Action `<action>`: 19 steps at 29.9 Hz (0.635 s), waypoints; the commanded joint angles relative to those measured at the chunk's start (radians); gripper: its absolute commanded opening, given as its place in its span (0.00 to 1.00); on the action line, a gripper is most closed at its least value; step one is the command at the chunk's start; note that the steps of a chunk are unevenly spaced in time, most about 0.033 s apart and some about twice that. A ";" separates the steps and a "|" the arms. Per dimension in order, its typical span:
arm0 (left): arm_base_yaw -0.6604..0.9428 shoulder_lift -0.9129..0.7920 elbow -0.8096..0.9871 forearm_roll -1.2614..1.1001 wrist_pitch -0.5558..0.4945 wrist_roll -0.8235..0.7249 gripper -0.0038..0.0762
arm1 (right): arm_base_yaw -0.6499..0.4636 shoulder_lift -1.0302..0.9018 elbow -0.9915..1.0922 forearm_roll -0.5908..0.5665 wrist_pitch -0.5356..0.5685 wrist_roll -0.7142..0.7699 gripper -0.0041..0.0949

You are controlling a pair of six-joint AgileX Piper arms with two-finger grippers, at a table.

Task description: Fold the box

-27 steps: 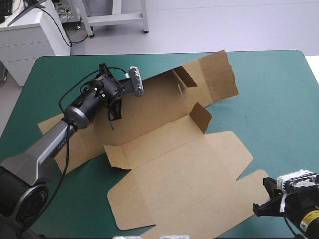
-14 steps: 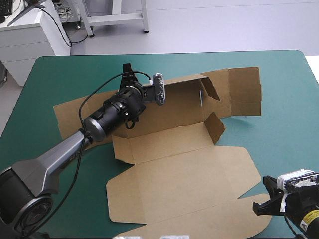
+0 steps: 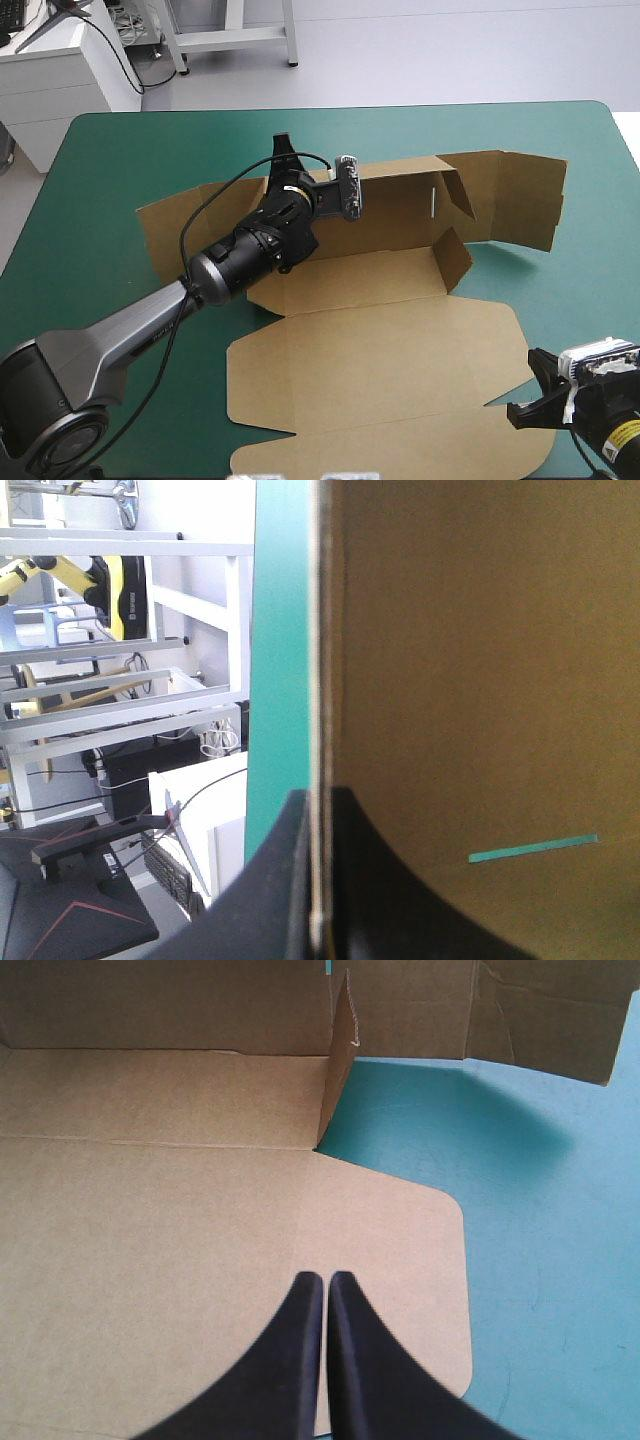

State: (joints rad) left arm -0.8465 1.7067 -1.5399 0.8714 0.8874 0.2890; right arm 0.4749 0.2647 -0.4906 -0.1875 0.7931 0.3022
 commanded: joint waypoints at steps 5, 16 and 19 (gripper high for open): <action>-0.099 -0.044 -0.025 0.223 -0.022 -0.115 0.04 | -0.004 0.008 -0.027 -0.075 -0.067 0.025 0.04; -0.106 -0.054 0.097 0.434 -0.110 -0.315 0.04 | -0.004 0.008 -0.027 -0.090 -0.063 0.034 0.04; -0.121 -0.059 0.170 0.558 -0.103 -0.425 0.04 | -0.004 0.008 -0.027 -0.106 -0.063 0.034 0.04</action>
State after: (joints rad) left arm -0.9495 1.7072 -1.3893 1.2623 0.7990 -0.0259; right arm 0.4749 0.2647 -0.4906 -0.2542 0.7945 0.3379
